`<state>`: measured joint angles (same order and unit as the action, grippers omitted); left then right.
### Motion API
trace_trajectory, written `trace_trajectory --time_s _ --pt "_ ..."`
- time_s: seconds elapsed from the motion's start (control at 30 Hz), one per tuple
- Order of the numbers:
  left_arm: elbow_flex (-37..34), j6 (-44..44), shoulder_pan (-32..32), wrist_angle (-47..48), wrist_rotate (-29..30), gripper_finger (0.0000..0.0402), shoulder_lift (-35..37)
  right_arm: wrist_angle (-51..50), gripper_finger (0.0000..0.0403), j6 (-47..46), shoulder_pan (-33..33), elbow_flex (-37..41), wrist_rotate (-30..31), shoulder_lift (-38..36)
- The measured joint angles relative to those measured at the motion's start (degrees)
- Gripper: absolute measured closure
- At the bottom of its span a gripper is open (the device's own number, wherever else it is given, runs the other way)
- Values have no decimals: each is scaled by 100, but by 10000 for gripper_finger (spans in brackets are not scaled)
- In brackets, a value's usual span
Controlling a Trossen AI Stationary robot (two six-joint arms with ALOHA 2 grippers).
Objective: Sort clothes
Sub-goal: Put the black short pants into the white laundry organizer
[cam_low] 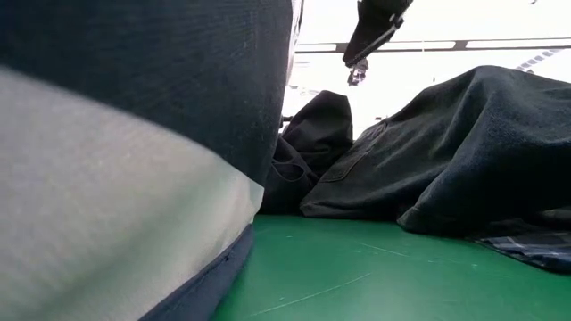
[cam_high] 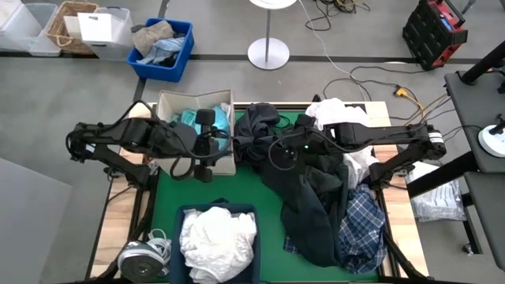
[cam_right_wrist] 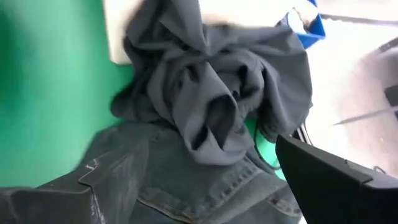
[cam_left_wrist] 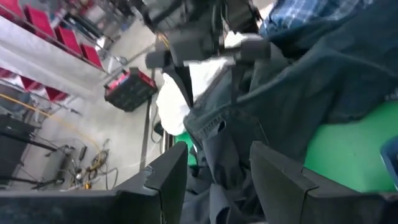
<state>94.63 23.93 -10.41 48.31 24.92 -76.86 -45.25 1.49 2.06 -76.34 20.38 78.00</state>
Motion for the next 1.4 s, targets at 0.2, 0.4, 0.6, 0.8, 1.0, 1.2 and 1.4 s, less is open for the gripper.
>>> trace_trajectory --time_s 0.2,0.4,0.6,0.8,1.0,1.2,1.4 --pt "-875 -36 7 -664 1 246 497 372 58 183 366 293 -263 9" --pt "-1722 -33 13 -1495 1 246 883 1268 58 512 742 677 -901 15" --pt "-2207 -33 13 -2026 5 246 1106 1623 58 696 999 937 -925 15" --pt "-2445 -43 13 -2256 5 246 1136 1754 58 674 1072 1042 -931 13" --pt "-2443 -44 13 -2296 5 246 1021 2517 58 610 1074 1443 -1041 15" --pt "-2428 26 13 -2498 5 246 900 3296 67 97 1114 1907 -1145 20" --pt "-2437 62 13 -2604 3 246 855 3763 99 -266 1190 2081 -1486 137"
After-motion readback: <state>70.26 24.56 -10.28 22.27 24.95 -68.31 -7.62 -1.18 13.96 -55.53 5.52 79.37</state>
